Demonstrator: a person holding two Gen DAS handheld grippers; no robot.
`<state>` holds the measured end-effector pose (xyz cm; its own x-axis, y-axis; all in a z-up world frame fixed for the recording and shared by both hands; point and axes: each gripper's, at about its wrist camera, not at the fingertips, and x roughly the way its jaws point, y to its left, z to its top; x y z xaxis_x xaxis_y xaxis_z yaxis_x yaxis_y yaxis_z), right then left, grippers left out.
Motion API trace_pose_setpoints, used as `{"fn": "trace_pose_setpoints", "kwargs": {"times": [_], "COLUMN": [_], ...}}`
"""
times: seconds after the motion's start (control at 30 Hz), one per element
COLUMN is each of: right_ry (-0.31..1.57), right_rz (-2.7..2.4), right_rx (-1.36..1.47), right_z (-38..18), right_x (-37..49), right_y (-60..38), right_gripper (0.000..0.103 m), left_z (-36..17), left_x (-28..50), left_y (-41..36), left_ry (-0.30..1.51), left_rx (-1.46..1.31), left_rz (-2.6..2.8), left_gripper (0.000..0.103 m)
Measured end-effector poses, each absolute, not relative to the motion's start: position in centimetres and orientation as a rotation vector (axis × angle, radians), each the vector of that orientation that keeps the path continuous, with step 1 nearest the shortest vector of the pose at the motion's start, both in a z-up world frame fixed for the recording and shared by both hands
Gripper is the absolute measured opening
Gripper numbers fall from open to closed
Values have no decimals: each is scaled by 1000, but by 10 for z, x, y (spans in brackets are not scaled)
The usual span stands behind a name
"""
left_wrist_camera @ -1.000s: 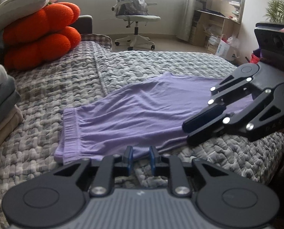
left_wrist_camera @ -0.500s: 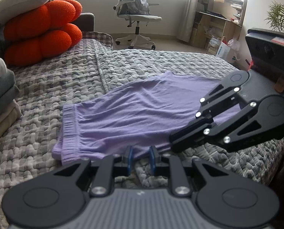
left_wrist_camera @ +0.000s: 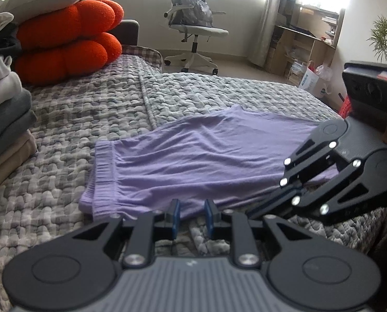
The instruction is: Fold clothes
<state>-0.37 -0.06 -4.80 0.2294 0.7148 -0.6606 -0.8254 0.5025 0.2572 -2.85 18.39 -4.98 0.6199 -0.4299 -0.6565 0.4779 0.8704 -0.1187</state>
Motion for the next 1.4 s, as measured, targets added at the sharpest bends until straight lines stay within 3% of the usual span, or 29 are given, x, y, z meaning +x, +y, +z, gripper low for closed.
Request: {"fn": "trace_pose_setpoints", "kwargs": {"times": [0.93, 1.13, 1.4], "right_ry": [740, 836, 915], "right_rz": [1009, 993, 1010], "right_rx": [-273, -152, -24], "right_z": [-50, -54, -55], "right_x": [14, 34, 41], "right_y": [20, 14, 7], "right_gripper": [13, 1, 0], "left_z": [-54, -55, -54], "left_x": [-19, -19, -19], "left_y": [185, 186, 188], "left_ry": [752, 753, 747], "left_rx": [46, 41, 25], "left_rz": [-503, -499, -490], "left_gripper": [26, 26, 26]}}
